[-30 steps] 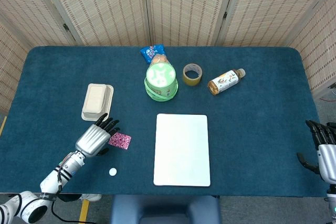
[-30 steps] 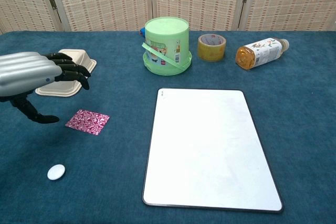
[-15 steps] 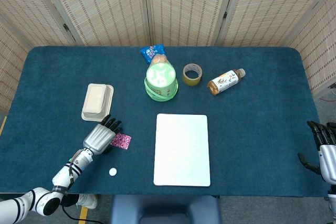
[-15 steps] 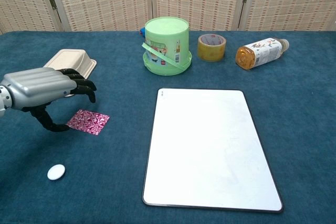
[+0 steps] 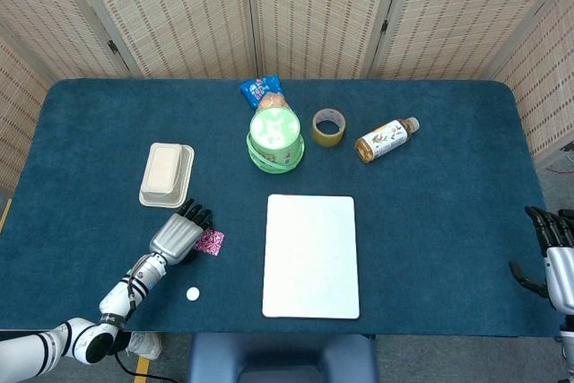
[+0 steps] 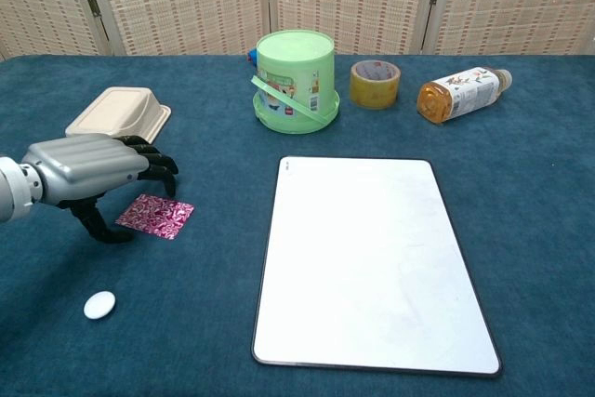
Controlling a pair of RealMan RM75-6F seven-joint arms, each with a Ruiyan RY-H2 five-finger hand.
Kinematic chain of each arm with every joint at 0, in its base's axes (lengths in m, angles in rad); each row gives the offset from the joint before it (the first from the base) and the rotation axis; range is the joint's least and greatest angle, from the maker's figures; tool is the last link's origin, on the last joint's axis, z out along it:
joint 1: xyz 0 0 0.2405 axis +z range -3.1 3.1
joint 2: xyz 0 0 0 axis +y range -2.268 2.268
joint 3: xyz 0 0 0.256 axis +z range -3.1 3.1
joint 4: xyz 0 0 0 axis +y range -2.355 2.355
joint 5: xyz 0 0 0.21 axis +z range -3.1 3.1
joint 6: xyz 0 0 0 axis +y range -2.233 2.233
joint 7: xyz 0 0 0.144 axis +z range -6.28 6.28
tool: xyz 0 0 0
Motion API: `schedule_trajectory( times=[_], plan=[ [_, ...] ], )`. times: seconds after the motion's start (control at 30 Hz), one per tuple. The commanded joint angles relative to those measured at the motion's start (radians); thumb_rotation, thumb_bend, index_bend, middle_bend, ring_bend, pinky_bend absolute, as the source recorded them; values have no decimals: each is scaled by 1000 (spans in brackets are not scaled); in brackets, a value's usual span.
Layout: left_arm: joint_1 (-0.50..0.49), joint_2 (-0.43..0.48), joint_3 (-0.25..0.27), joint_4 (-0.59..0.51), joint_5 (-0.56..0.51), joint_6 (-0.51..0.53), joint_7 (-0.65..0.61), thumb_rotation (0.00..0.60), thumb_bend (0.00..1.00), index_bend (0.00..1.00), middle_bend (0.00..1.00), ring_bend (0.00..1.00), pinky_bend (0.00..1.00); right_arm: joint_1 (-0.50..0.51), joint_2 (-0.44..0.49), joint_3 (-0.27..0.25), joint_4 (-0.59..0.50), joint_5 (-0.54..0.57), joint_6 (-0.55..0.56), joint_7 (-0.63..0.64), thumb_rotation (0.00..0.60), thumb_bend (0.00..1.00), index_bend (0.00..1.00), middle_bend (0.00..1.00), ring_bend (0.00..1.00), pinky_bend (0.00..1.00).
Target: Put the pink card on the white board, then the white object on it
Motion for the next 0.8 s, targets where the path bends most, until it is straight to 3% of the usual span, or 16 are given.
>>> schedule_trajectory(
  times=[0.03, 0.5, 0.8],
  plan=[
    [-7, -6, 1, 6, -10, -2, 2, 600, 323, 289, 146, 104, 0, -1, 0, 0, 0, 1, 0, 1, 600, 292, 71, 130, 115, 108],
    [-28, -24, 18, 20, -33, 7, -4, 600, 329, 335, 145, 104, 0, -1, -2, 1, 7, 10, -10, 10, 600, 292, 71, 130, 116, 108],
    [-29, -20, 30, 12, 7, 38, -34, 600, 330, 365, 145, 110, 0, 0, -3, 3, 8, 11, -11, 10, 600, 292, 71, 130, 117, 108]
  ],
)
